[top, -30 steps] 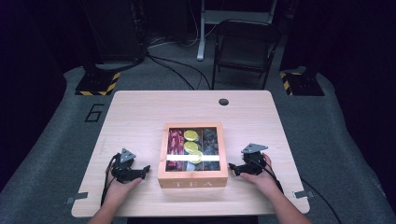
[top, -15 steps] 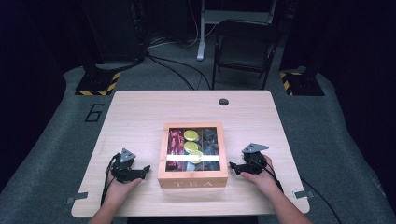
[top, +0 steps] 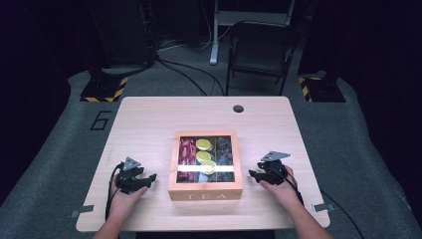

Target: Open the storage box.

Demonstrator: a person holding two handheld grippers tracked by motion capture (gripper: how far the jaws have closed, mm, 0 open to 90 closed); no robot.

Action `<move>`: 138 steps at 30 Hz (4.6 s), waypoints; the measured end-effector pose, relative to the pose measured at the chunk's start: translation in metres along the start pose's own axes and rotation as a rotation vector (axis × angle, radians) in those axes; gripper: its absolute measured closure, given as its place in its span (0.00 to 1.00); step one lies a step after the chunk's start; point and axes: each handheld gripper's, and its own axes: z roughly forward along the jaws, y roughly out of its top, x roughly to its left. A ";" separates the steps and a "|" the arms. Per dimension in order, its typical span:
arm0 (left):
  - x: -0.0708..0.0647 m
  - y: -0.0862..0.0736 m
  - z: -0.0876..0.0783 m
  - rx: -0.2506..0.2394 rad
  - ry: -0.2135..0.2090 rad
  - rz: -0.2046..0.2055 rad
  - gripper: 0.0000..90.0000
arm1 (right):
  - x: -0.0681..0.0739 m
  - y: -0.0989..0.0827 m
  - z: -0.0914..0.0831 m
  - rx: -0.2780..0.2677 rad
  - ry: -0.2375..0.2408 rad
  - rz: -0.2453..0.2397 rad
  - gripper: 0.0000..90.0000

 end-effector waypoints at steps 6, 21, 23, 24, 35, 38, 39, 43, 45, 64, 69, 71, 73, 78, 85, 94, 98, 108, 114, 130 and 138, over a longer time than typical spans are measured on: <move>-0.004 0.005 -0.007 -0.024 0.000 0.022 0.46 | 0.003 0.002 -0.012 -0.028 -0.002 -0.023 0.59; -0.007 0.009 -0.016 -0.016 -0.007 -0.014 0.51 | 0.012 0.005 -0.026 -0.024 0.025 -0.044 0.61; -0.007 0.009 -0.016 -0.019 -0.003 -0.010 0.51 | 0.013 0.006 -0.029 -0.031 0.028 -0.044 0.61; -0.008 0.009 -0.017 -0.026 0.001 -0.008 0.51 | 0.013 0.006 -0.029 -0.031 0.028 -0.044 0.61; -0.015 0.013 -0.025 -0.028 -0.032 0.012 0.55 | 0.021 0.024 -0.051 -0.087 0.067 -0.039 0.67; -0.017 0.014 -0.027 -0.034 -0.031 0.013 0.55 | 0.025 0.028 -0.056 -0.085 0.073 -0.034 0.67; -0.019 0.014 -0.028 -0.042 -0.032 0.014 0.54 | 0.028 0.031 -0.060 -0.086 0.080 -0.046 0.66; -0.020 0.015 -0.030 -0.043 -0.041 0.012 0.53 | 0.034 0.034 -0.067 -0.094 0.082 -0.065 0.65; -0.021 0.016 -0.032 -0.056 -0.044 0.010 0.51 | 0.041 0.036 -0.074 -0.116 0.087 -0.067 0.64; -0.023 0.017 -0.037 -0.074 -0.023 0.019 0.49 | 0.078 0.012 -0.087 -0.138 0.172 -0.119 0.79; -0.022 0.017 -0.036 -0.077 -0.022 0.010 0.54 | 0.080 0.002 -0.082 -0.113 0.201 -0.117 0.86; -0.021 0.017 -0.037 -0.079 -0.019 0.007 0.55 | 0.080 0.001 -0.082 -0.112 0.202 -0.116 0.87; -0.022 0.017 -0.037 -0.090 -0.020 0.000 0.57 | 0.080 -0.001 -0.080 -0.096 0.214 -0.110 0.89; -0.023 0.018 -0.039 -0.083 -0.035 0.006 0.61 | 0.079 -0.005 -0.075 -0.064 0.218 -0.129 0.94; -0.027 0.019 -0.039 -0.082 -0.044 0.020 0.63 | 0.080 -0.008 -0.069 -0.050 0.219 -0.145 0.97; -0.027 0.019 -0.042 -0.082 -0.049 0.025 0.63 | 0.080 -0.007 -0.066 -0.042 0.223 -0.156 0.98; -0.027 0.019 -0.042 -0.082 -0.049 0.027 0.62 | 0.080 -0.007 -0.066 -0.044 0.224 -0.150 0.98; -0.028 0.019 -0.042 -0.082 -0.051 0.034 0.61 | 0.079 -0.005 -0.067 -0.058 0.237 -0.131 0.97; -0.035 0.019 -0.046 -0.090 -0.074 0.059 0.61 | 0.078 -0.002 -0.069 -0.064 0.252 -0.117 0.97; -0.062 0.021 -0.058 -0.102 -0.166 0.107 0.63 | 0.076 0.014 -0.071 -0.136 0.290 -0.086 0.97; -0.080 0.022 -0.060 -0.104 -0.198 0.159 0.63 | 0.076 0.020 -0.070 -0.159 0.294 -0.089 0.97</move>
